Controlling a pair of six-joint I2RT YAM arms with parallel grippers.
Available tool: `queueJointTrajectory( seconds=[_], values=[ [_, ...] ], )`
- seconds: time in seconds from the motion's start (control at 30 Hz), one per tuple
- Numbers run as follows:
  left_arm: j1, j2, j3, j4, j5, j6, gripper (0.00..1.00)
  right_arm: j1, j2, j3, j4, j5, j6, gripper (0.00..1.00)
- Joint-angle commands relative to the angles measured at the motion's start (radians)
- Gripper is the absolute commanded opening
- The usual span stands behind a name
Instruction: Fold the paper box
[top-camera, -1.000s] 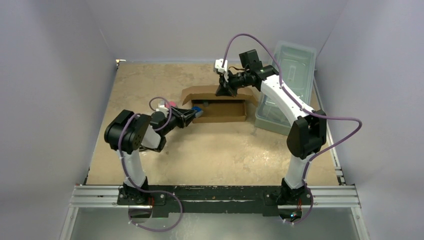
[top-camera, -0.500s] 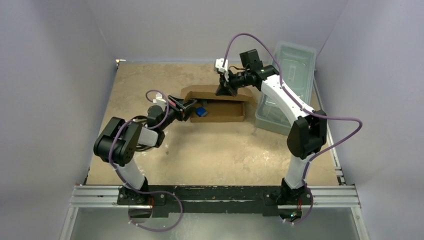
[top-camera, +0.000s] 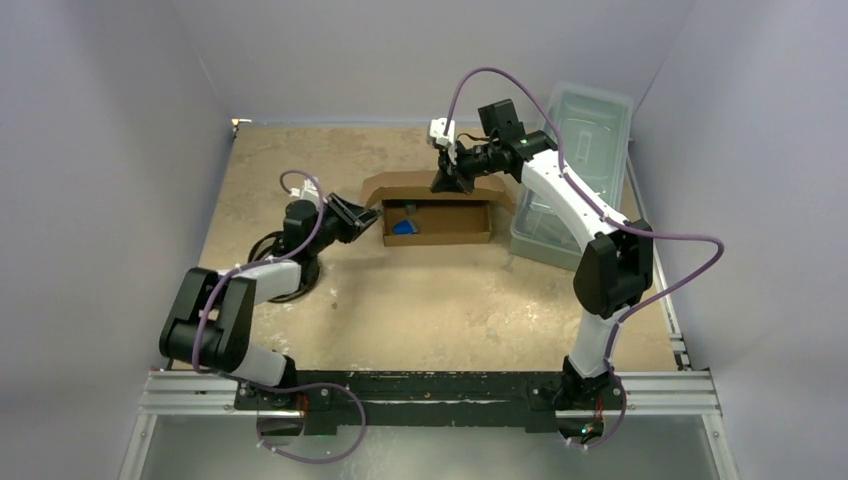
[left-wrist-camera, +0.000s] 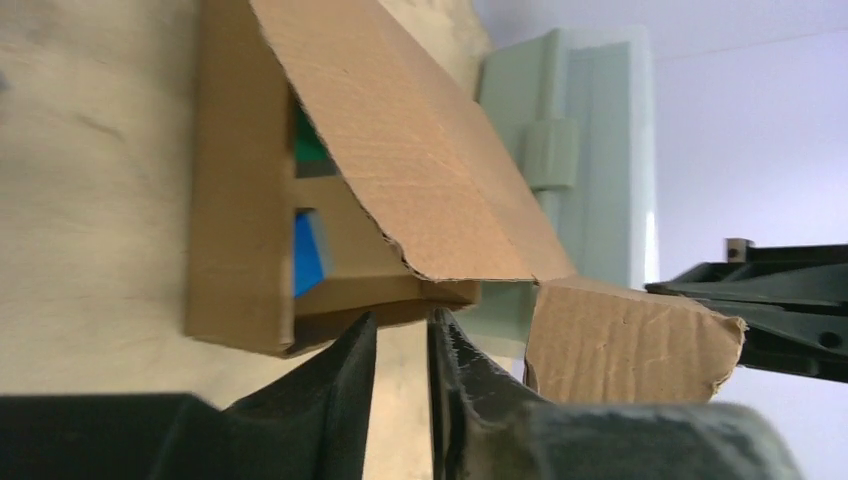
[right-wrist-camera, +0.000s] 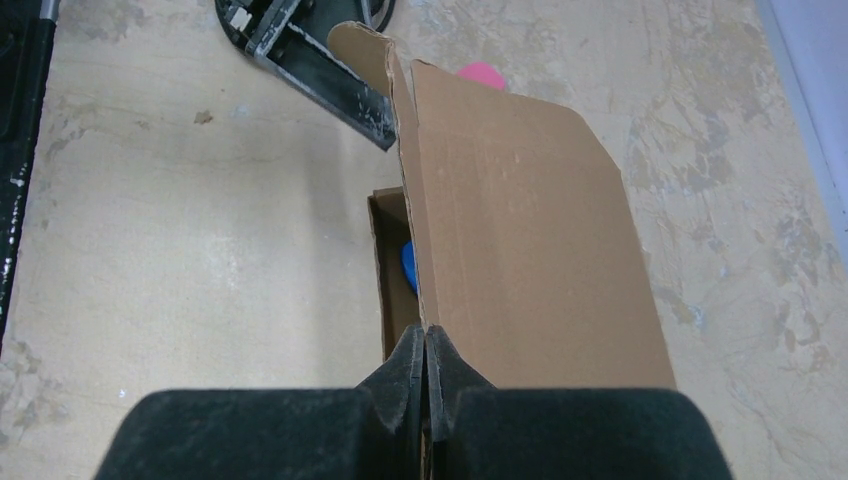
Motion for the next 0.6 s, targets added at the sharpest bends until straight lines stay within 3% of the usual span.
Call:
queueJointTrajectory(
  seconds=[0.0,0.17,0.27,0.4,0.57],
  values=[
    [0.031,-0.114,0.078,-0.387,-0.12,0.327,0.3,0.004,-0.038,-0.004,0.003,-0.008,0.002,0.0],
    [0.141,-0.101,0.122,-0.52,-0.158,0.344,0.53,0.003,-0.04,-0.005,0.002,-0.006,0.002,0.0],
    [0.157,-0.016,0.261,-0.688,-0.214,0.335,0.62,0.003,-0.041,-0.006,0.004,-0.006,0.001,0.0],
    [0.157,0.148,0.556,-1.148,-0.371,0.353,0.65,0.003,-0.038,-0.005,0.004,-0.006,0.002,0.0],
    [0.157,0.232,0.687,-1.23,-0.408,0.355,0.65,0.004,-0.036,-0.005,0.004,-0.006,0.002,0.0]
  ],
)
